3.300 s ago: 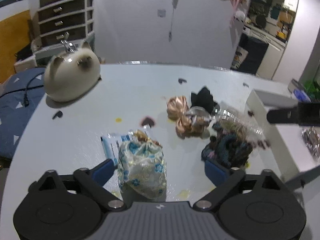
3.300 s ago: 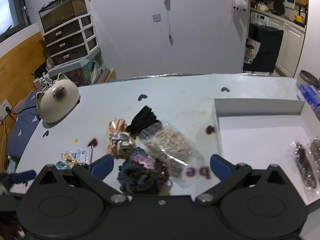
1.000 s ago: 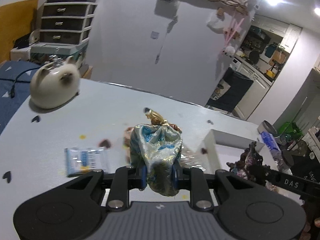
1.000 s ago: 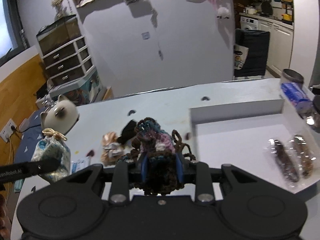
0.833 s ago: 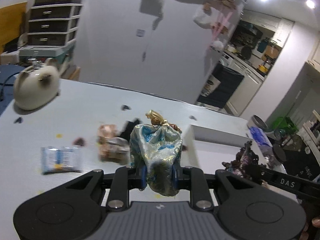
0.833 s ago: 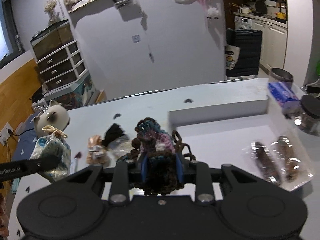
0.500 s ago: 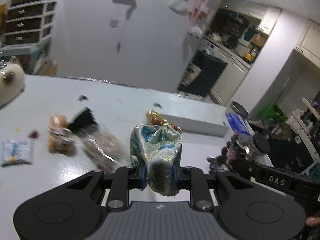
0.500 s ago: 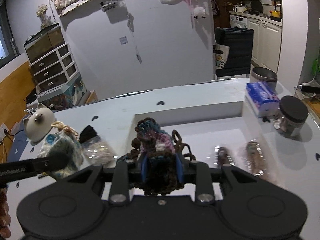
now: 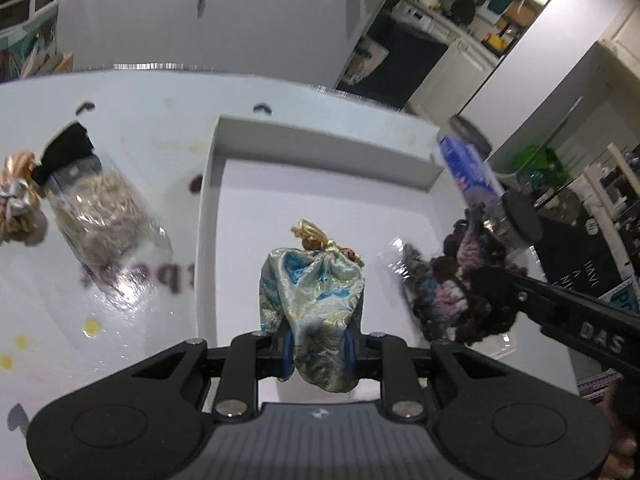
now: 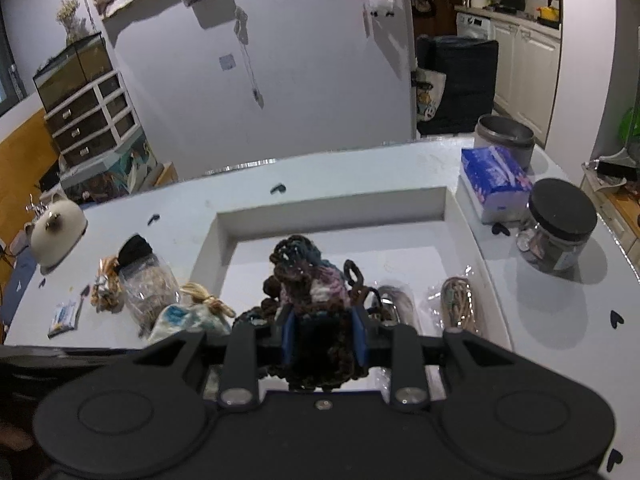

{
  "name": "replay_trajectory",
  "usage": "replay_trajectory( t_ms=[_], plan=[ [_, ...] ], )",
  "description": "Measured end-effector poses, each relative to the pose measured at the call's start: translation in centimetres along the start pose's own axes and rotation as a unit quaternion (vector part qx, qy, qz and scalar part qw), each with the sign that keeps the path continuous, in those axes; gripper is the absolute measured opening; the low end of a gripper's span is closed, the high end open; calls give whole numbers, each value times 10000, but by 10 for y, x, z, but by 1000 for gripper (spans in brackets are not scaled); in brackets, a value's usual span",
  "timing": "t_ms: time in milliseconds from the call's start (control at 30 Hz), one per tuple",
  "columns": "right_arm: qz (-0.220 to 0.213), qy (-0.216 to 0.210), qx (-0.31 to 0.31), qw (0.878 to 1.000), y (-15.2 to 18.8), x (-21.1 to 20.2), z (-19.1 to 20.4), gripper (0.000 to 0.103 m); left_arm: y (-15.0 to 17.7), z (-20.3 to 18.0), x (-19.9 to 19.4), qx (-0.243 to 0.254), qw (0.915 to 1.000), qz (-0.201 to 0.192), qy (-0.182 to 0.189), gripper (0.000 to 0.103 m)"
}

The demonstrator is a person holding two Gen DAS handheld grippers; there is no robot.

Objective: Organize soft objects
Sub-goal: 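Carry the floral pouch and knitted scrunchies into the white tray, then open both tools to drop the pouch and scrunchies in the tray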

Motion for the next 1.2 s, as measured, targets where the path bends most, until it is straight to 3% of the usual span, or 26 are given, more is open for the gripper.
replay_trajectory(
  t_ms=[300,400,600,667,767,833,933,967,1100,1200],
  plan=[
    [813,-42,-236,9964,10,47,6,31,2,15,47,-214,9976,604,-277,25],
    [1006,-12,-303,9945,15,61,10,31,4,23,56,-274,9959,757,-415,30],
    [1268,-58,-450,9909,23,81,19,32,0,30,52,-303,9965,622,-468,43],
    [1318,-65,-468,9901,25,86,20,34,-1,30,46,-321,9970,555,-423,54],
    [1321,-110,-493,9899,28,90,21,40,-3,28,38,-231,9979,414,-444,58],
    [1321,-115,-572,9895,29,90,23,47,-4,24,34,-149,9982,346,-457,53],
    [1255,-77,-561,9905,27,85,23,54,-5,18,30,2,9988,254,-411,21],
    [1206,-71,-525,9913,26,81,22,56,-5,16,29,71,9988,252,-413,17],
    [881,-11,-352,9955,15,60,15,49,-6,18,33,82,9986,324,-420,16],
    [736,-49,-151,9972,7,52,8,37,-4,22,41,116,9973,437,-573,16]
  ],
)
Point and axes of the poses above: each gripper's, at about its wrist camera, not at the fingertips, and x roughly the way its jaws point, z to its left, y to its underside, the point moved 2 cm from there along x, roughly the way its jaws point, and after that the axes turned 4 degrees about y, right-handed, at the moved point
